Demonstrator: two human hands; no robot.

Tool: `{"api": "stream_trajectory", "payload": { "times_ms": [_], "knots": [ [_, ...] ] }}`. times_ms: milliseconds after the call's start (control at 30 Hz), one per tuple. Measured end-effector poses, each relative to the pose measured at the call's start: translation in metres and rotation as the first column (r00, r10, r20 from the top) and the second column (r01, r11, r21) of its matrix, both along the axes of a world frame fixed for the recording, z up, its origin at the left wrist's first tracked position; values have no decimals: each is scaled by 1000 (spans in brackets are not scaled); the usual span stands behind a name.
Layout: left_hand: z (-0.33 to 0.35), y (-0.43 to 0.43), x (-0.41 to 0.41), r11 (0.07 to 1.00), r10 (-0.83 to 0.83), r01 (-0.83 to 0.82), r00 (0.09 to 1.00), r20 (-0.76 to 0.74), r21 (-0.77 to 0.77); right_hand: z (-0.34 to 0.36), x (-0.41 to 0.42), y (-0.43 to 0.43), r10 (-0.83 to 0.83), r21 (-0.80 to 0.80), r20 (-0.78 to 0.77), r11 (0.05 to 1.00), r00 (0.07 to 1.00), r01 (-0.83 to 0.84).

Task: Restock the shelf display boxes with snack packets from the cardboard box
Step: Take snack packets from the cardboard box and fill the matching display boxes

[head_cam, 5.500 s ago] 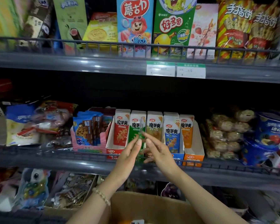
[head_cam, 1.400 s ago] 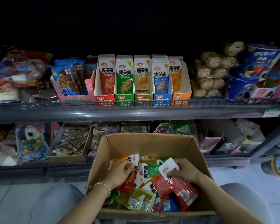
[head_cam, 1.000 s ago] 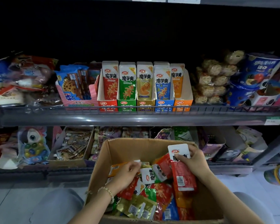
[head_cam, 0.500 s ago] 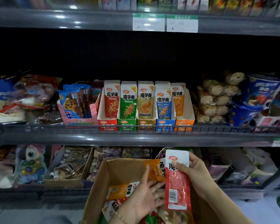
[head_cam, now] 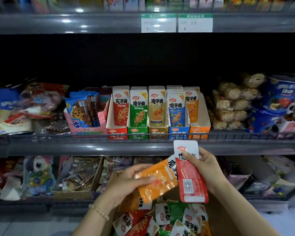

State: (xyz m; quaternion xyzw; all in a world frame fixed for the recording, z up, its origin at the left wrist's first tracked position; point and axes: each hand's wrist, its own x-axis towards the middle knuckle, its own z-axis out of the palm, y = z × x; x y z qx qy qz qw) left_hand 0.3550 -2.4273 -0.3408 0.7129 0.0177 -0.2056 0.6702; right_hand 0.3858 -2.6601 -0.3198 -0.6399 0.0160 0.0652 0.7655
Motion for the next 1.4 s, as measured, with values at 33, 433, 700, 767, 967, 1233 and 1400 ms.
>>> {"api": "stream_trajectory", "payload": {
  "times_ms": [33, 433, 700, 767, 967, 1233, 1400],
  "knots": [
    [6, 1, 2, 989, -133, 134, 991, -11, 62, 4, 3, 2, 6, -16, 13, 1000, 1000, -6],
    [16, -1, 3, 972, 55, -83, 990, -130, -221, 15, 26, 37, -38, -135, 148, 989, 988, 58],
    [20, 10, 8, 995, 26, -28, 999, -21, -100, 12, 36, 103, 48, -258, 221, 966, 974, 11],
    [19, 14, 10, 992, -1, -3, 1000, -30, -128, 13, 36, 120, 109, -249, 197, 967, 974, -58],
    [22, 48, 13, 954, 147, -155, 988, -50, -255, 21, 43, 142, 282, -211, 106, 944, 954, -255],
    [35, 89, 29, 959, 281, -273, 952, 120, -81, 40, 73, 151, 457, -251, 161, 876, 875, -411],
    [49, 106, 43, 971, 238, -237, 954, 183, -26, 64, 93, 159, 447, -326, 165, 866, 879, -379]
  ]
}}
